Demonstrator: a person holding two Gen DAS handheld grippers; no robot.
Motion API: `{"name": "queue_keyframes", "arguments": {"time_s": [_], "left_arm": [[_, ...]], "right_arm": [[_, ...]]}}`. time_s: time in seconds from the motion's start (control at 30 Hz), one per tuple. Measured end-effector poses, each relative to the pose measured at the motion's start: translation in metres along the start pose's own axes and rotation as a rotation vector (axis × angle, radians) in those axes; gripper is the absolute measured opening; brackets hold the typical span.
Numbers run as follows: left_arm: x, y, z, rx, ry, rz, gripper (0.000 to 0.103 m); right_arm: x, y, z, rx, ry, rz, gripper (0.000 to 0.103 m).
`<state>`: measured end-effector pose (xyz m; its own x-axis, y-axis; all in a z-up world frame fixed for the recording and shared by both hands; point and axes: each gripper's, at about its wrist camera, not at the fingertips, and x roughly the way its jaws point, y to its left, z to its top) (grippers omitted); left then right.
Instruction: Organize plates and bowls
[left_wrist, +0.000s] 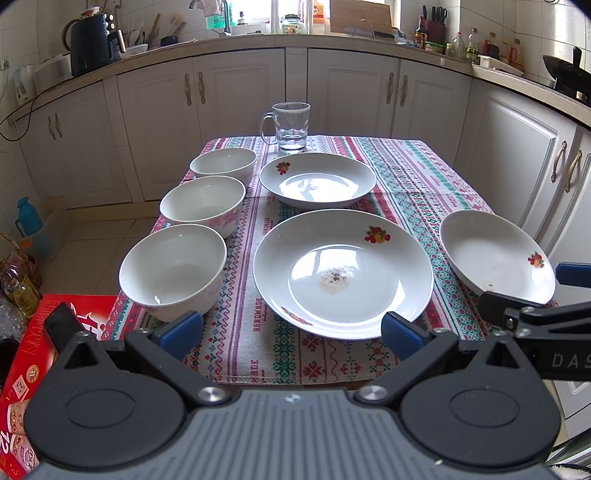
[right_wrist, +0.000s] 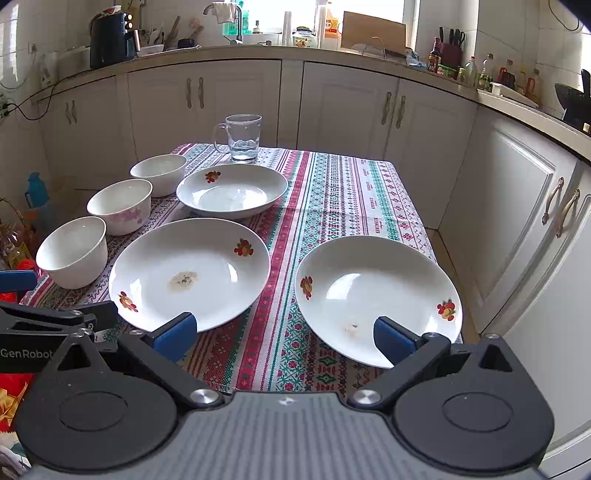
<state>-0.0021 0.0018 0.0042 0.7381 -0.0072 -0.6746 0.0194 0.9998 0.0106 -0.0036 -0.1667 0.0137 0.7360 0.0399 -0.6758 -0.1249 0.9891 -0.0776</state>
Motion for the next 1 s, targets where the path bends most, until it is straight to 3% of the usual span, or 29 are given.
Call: {"name": "queue_keyframes", "arguments": {"time_s": [1.0], "left_arm": [[-0.0005,0.0016,-0.0014,-0.002,-0.006,0.005,0.102]], "right_arm": [[-0.0019,0.0011,-0.0001,-0.011,-0.011,-0.005,0.103]]}}
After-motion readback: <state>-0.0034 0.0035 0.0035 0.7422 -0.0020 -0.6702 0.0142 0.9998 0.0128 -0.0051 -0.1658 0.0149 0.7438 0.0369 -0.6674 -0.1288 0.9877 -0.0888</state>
